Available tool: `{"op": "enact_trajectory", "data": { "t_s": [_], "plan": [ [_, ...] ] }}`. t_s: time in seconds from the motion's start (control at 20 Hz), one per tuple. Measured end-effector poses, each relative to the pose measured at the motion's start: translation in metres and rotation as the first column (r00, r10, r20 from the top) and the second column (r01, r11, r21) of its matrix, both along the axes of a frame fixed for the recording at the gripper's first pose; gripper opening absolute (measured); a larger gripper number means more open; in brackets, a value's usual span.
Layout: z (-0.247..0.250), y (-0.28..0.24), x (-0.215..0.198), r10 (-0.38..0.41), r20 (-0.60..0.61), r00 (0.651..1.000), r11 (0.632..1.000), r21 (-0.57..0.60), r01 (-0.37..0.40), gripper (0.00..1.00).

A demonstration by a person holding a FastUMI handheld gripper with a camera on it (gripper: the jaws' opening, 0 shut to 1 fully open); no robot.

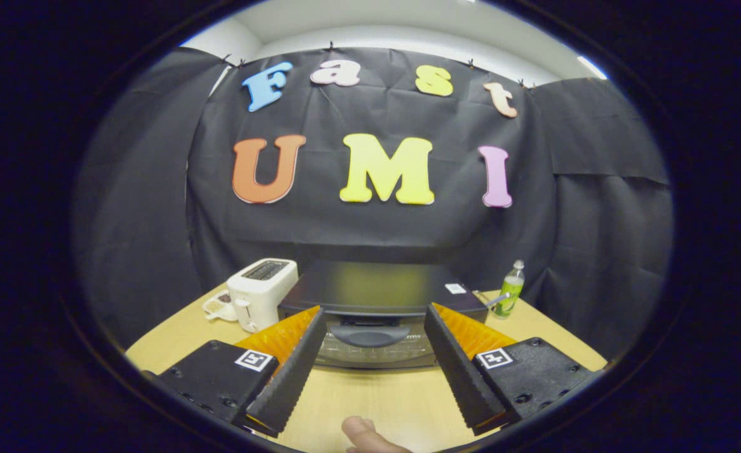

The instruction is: Open the toaster oven, put the food inside, and close the toaster oven door.

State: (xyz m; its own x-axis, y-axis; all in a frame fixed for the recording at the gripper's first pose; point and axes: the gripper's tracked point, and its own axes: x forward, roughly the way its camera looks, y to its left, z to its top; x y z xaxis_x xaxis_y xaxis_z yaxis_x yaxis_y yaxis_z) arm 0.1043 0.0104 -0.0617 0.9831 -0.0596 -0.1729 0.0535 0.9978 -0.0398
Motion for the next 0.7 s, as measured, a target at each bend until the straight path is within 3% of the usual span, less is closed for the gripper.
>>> {"op": "enact_trajectory", "data": {
  "t_s": [0.25, 0.45, 0.7],
  "plan": [
    [0.101, 0.005, -0.056, 0.033, 0.106, 0.994, 0.998, 0.055, -0.039, 1.0],
    [0.127, -0.013, -0.093, 0.001, 0.089, 0.996, 0.996, 0.09, -0.009, 1.0],
    [0.128, -0.024, -0.137, -0.023, 0.086, 0.996, 0.999, 0.034, 0.02, 1.0]
  ]
}}
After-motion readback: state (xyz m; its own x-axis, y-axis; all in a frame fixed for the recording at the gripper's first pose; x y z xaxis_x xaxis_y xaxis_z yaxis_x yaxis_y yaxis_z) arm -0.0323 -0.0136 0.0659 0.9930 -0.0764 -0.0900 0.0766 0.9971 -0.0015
